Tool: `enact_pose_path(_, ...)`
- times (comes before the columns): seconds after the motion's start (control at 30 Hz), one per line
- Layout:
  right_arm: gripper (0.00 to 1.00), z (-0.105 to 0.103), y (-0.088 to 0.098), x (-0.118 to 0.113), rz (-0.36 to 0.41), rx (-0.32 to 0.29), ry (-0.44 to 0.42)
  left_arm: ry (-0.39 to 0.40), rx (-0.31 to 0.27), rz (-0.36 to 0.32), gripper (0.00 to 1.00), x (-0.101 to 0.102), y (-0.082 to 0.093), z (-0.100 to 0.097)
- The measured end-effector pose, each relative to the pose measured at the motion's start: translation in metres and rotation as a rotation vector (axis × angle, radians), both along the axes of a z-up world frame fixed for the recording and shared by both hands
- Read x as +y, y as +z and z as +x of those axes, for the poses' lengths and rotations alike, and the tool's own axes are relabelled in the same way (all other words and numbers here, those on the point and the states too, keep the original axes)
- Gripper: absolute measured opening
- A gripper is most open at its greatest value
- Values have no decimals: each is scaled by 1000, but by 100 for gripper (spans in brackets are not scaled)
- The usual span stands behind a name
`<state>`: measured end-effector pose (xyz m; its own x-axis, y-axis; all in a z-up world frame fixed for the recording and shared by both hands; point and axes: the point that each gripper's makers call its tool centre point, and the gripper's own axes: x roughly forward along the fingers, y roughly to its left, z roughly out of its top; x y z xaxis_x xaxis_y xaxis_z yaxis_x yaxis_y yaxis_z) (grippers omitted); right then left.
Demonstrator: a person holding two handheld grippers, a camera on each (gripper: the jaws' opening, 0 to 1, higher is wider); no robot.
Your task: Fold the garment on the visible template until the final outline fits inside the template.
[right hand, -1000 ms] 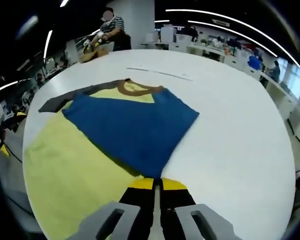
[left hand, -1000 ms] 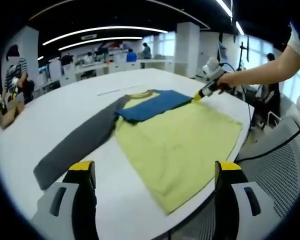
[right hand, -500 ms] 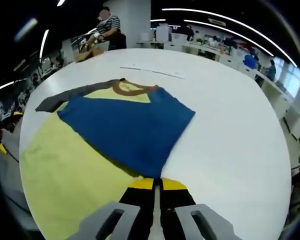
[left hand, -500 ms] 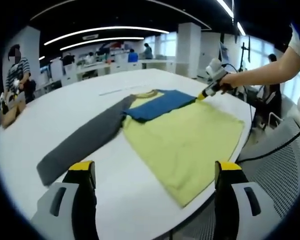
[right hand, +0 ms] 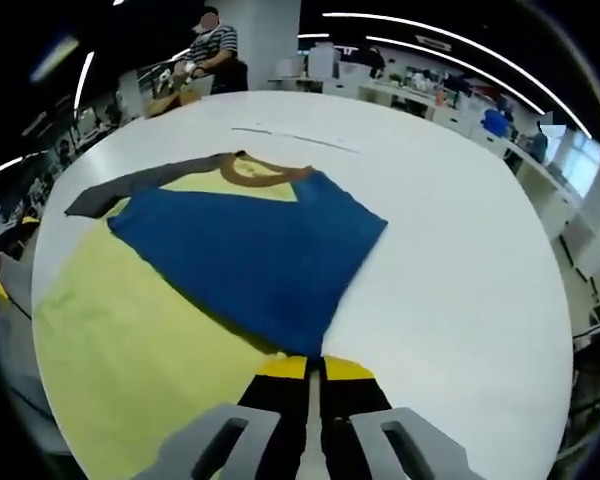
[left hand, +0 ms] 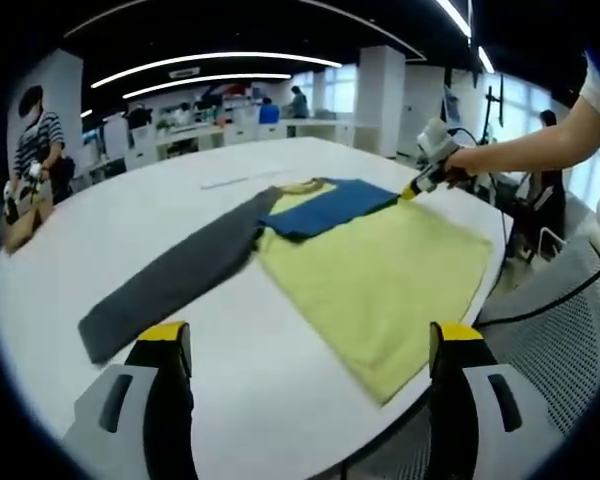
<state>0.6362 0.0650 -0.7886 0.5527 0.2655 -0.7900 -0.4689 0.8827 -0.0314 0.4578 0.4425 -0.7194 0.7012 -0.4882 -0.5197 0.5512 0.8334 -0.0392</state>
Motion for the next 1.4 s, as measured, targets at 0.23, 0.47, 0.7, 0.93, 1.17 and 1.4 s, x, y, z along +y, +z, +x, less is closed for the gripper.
enact_pose_path(0.23, 3, 2, 5, 1, 45, -24, -23, 5, 0, 0, 96, 2, 0, 1)
enact_pose_path(0.47, 43, -4, 26, 20, 185, -58, -25, 21, -7, -6, 97, 6, 3, 5)
enact_pose_path(0.7, 70, -19, 51, 48, 238, -112, 94, 21, -12, -12, 97, 5, 7, 9)
enact_pose_path(0.93, 91, -39, 75, 78, 293, -168, 243, 23, -14, -14, 97, 7, 8, 13)
enact_pose_path(1.17, 99, -54, 97, 90, 341, -202, 311, 57, -27, -32, 97, 18, 12, 21)
enact_pose_path(1.4, 99, -72, 106, 94, 347, -209, 352, 108, -32, -42, 96, 35, 12, 32)
